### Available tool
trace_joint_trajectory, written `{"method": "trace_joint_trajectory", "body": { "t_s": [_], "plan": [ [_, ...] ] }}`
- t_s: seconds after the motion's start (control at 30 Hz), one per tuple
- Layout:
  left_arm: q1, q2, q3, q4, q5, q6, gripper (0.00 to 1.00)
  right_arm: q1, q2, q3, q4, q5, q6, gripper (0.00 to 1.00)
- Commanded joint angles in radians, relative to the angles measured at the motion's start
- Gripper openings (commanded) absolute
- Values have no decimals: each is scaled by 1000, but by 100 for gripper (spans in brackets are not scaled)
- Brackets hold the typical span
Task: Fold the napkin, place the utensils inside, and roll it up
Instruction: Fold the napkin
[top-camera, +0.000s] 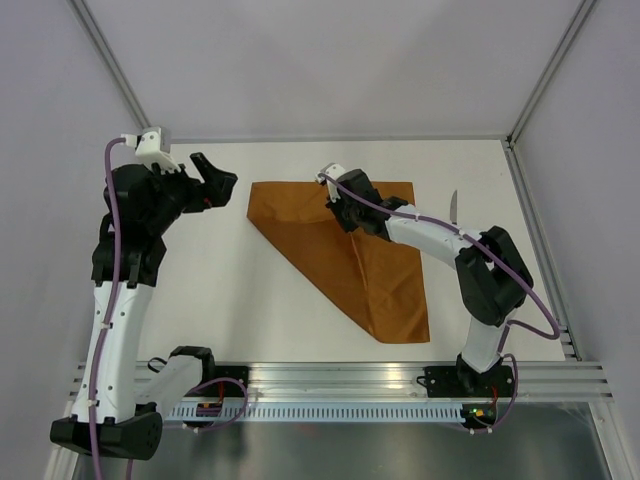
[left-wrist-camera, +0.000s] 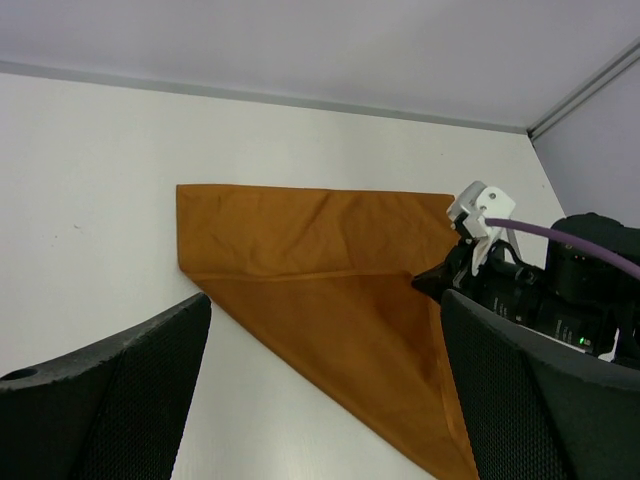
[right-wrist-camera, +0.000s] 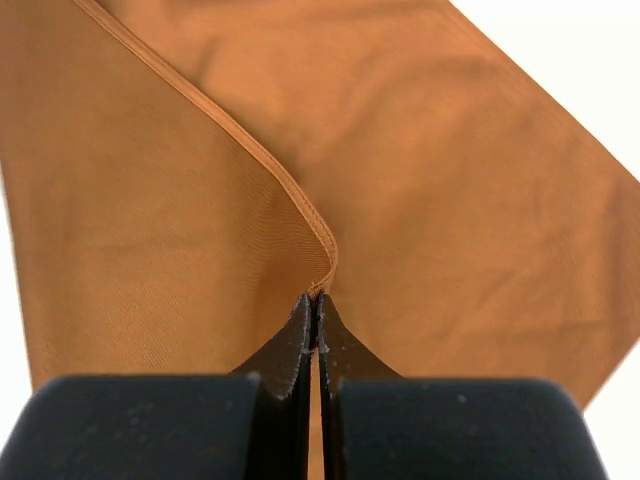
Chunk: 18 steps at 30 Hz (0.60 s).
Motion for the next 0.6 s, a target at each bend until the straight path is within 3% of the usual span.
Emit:
{"method": "trace_joint_trajectory", "body": {
  "t_s": [0.0,0.57],
  "plan": [
    [5,-4,-13,39,40,-32,100,-50,-27,-10,22,16,-29,0],
    [5,13,-27,56,52,-41,100,-249,36,-13,78,4,-52,0]
  ]
}}
